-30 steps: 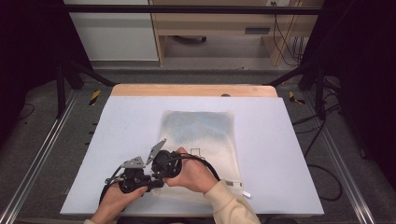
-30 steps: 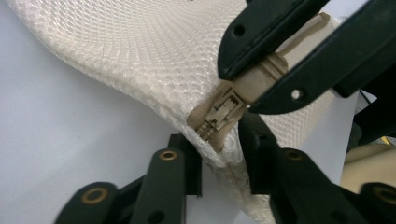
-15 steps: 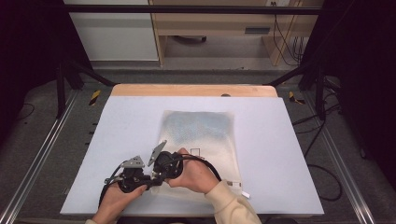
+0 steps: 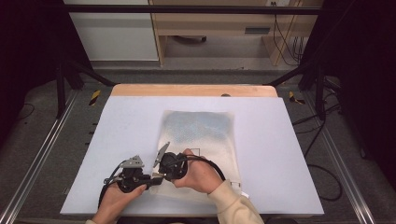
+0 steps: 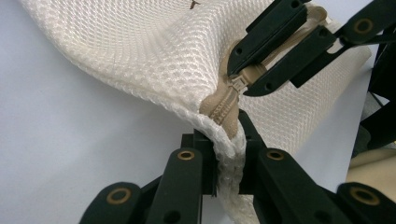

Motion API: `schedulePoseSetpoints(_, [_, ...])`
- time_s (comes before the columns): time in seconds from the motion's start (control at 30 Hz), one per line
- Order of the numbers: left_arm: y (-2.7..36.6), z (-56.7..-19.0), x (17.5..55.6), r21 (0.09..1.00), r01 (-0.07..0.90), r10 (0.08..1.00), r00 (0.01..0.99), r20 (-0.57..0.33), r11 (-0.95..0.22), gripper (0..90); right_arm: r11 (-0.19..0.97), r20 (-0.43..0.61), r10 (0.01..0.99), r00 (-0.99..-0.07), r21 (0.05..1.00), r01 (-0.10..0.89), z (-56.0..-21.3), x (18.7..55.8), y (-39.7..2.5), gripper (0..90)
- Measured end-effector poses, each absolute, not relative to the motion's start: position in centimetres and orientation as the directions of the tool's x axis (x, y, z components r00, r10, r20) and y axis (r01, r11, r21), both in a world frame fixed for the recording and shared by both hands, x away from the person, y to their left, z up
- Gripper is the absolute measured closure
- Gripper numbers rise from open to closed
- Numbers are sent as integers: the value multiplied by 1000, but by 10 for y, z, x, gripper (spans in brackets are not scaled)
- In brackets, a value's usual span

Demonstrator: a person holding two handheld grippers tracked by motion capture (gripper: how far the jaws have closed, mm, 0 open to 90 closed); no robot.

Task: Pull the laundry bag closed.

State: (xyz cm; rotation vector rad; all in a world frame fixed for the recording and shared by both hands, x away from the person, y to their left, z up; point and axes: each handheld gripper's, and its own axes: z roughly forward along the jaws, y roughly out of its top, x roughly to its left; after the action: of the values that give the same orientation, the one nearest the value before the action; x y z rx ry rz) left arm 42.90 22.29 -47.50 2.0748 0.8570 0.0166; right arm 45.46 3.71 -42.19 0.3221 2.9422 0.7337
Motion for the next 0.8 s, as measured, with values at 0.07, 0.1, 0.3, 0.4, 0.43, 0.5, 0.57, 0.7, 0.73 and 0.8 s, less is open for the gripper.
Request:
schedulePoseSetpoints(0.07, [223,-475,429,726,567,576,765,-288,-390,831,866,-40,232,-972,463,188,-423,455,33,820])
schedulePoseSetpoints(0.1, [223,-475,429,726,565,574,767,-287,-391,831,867,-44,237,-971,460,191,-423,455,31,821])
schedulePoseSetpoints(0.3, [221,-474,428,728,557,568,774,-280,-400,831,865,-41,256,-966,455,210,-424,455,20,820])
schedulePoseSetpoints(0.4, [221,-474,427,729,560,569,771,-284,-394,831,865,-44,270,-962,451,222,-424,454,14,820])
schedulePoseSetpoints(0.43, [221,-474,427,728,561,568,771,-288,-394,831,863,-43,275,-960,451,227,-424,453,11,820])
schedulePoseSetpoints(0.5, [221,-474,427,728,560,567,772,-285,-396,830,861,-45,287,-957,451,237,-425,453,4,820])
schedulePoseSetpoints(0.57, [221,-474,427,728,560,567,773,-286,-396,830,862,-46,288,-957,448,238,-425,453,2,820])
schedulePoseSetpoints(0.7, [221,-474,427,729,560,567,772,-287,-394,830,852,-39,305,-952,457,254,-423,453,-5,820])
schedulePoseSetpoints(0.73, [221,-474,427,728,559,566,773,-286,-396,830,854,-42,303,-952,455,252,-423,454,-7,820])
schedulePoseSetpoints(0.8, [220,-474,426,728,559,566,773,-286,-397,829,849,-39,311,-950,460,259,-423,453,-10,820])
